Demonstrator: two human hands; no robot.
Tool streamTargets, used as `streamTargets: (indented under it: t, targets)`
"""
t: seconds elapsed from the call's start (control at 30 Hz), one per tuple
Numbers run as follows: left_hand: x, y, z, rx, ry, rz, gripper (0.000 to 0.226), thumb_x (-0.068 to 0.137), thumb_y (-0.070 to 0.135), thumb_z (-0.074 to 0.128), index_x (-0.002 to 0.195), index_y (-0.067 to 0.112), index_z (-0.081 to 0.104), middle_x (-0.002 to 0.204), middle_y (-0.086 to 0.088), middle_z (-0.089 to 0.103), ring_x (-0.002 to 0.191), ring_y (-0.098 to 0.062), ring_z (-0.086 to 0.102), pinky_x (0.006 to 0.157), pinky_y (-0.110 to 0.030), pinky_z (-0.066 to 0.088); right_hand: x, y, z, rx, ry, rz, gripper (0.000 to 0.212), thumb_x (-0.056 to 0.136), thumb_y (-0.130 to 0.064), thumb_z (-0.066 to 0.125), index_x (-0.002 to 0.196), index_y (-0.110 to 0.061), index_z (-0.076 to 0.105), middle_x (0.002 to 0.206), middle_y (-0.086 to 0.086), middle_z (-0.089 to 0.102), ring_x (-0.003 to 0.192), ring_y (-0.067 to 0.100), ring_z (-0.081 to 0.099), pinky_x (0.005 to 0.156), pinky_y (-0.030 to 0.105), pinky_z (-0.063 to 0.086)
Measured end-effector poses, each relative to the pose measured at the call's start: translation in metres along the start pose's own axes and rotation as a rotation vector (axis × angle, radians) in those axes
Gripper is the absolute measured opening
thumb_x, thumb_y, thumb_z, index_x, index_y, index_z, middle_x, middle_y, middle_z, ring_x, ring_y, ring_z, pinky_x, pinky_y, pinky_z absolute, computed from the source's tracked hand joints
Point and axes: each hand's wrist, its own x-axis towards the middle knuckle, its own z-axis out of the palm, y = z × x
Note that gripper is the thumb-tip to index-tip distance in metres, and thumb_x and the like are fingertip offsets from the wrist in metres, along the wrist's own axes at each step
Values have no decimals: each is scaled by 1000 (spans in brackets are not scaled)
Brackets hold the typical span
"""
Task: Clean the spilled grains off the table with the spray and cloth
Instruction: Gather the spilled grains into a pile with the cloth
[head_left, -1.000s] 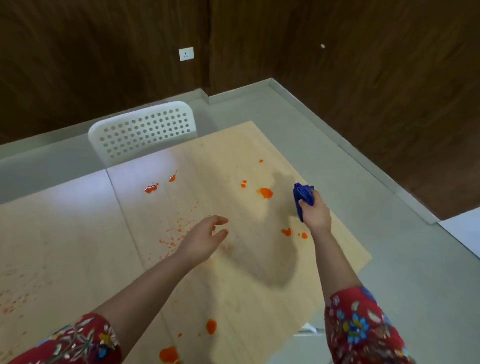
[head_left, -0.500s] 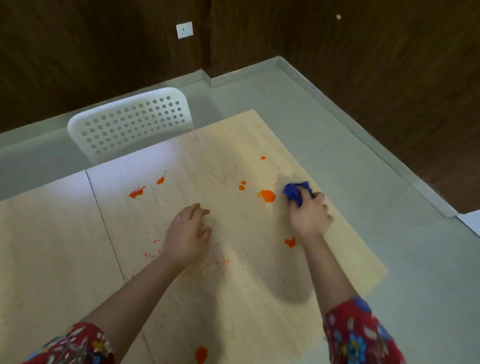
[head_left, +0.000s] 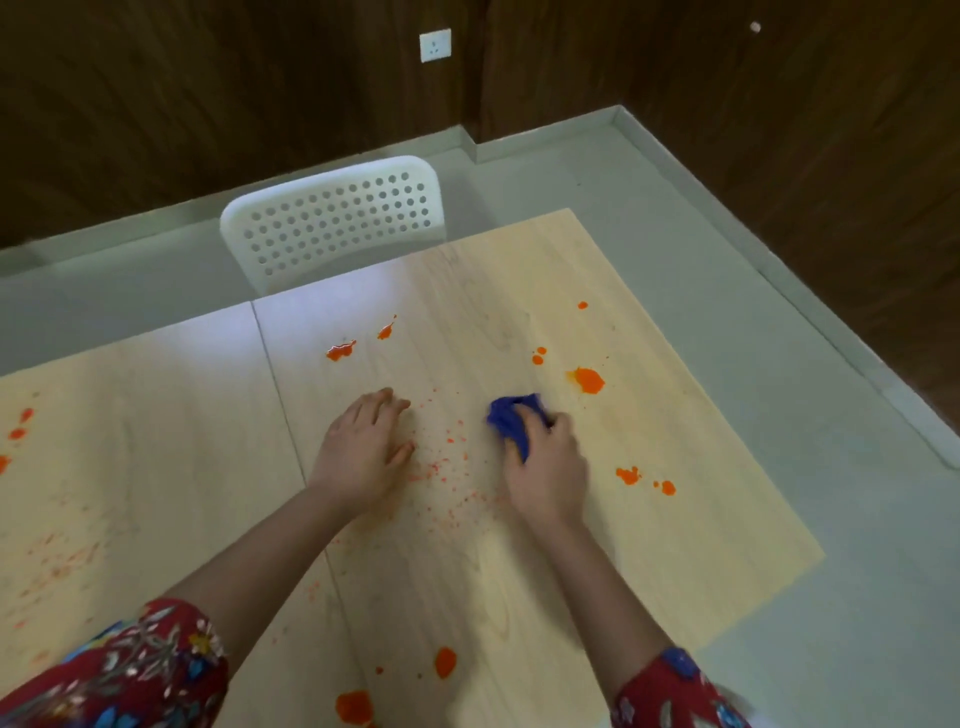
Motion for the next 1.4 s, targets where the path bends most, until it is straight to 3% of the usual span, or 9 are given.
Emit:
streamTargets:
  t: [0.07, 0.27, 0.47, 0.6, 0.73, 0.93, 1.1, 1.2, 1.4]
  targets:
    - [-1, -9, 0, 16, -12, -33, 54, 98, 41, 44, 148, 25, 30, 158, 0, 22, 145, -20, 20, 118, -38, 23, -6, -16, 10, 60, -63, -119, 47, 93, -42, 50, 140, -36, 45, 122, -3, 46, 98, 19, 57, 84, 33, 49]
    - [-2, -32, -6, 67, -58, -133, 59, 100, 44, 37, 153, 24, 19, 162, 0, 9, 148, -24, 10, 119, -42, 20, 43, -13, 7, 58, 83, 84, 44, 93, -38, 53, 136, -32, 49, 118, 0, 46, 95, 21, 59, 86, 40, 51]
    - [-3, -38, -8, 9, -54, -141, 56, 102, 44, 32, 153, 33, 15, 162, 9, 5, 149, -18, 8, 117, -36, 23, 12, -55, 27, 124, -127, -238, 46, 92, -42, 54, 137, -40, 48, 121, -7, 48, 99, 17, 58, 86, 31, 48]
    - [-2, -37, -11, 0, -56, -130, 51, 103, 40, 28, 153, 37, 15, 162, 13, 5, 149, -15, 7, 113, -35, 31, 62, -64, 19, 302, 34, -41, 43, 94, -36, 54, 137, -34, 49, 121, -3, 48, 94, 19, 60, 81, 30, 49]
    - [-1, -41, -16, -37, -54, -125, 49, 103, 41, 28, 152, 39, 18, 161, 14, 7, 149, -13, 9, 112, -37, 36, 108, -76, 23, 48, -16, -107, 43, 93, -37, 53, 136, -36, 49, 123, 2, 48, 99, 23, 59, 85, 40, 51]
    - [2, -51, -20, -72, -70, -92, 48, 103, 40, 29, 150, 43, 20, 160, 18, 10, 147, -7, 12, 109, -28, 34, 47, -97, 41, -10, -81, -346, 46, 92, -38, 54, 137, -42, 47, 126, -6, 47, 109, 16, 53, 98, 34, 42]
    - [-18, -83, -38, -300, -71, -107, 49, 101, 35, 43, 149, 30, 32, 158, 9, 24, 147, -10, 17, 115, -27, 19, 51, -85, 30, 501, -251, -232, 37, 87, -22, 69, 124, -25, 66, 114, 1, 64, 103, 19, 61, 85, 25, 41]
    - [-50, -110, -33, -168, -98, -108, 61, 99, 35, 49, 153, 29, 21, 161, 7, 8, 149, -13, 7, 117, -25, 10, 74, -70, 23, 337, -72, -60, 38, 92, -30, 60, 130, -29, 59, 119, 0, 55, 95, 15, 58, 82, 28, 42]
    - [-86, -129, -11, -10, -267, -166, 77, 96, 57, 37, 144, 40, -21, 154, 10, -30, 146, -14, -20, 120, -40, -1, 46, -97, 49, 73, -57, -206, 45, 90, -36, 61, 134, -39, 52, 121, 1, 48, 99, 23, 58, 90, 41, 49]
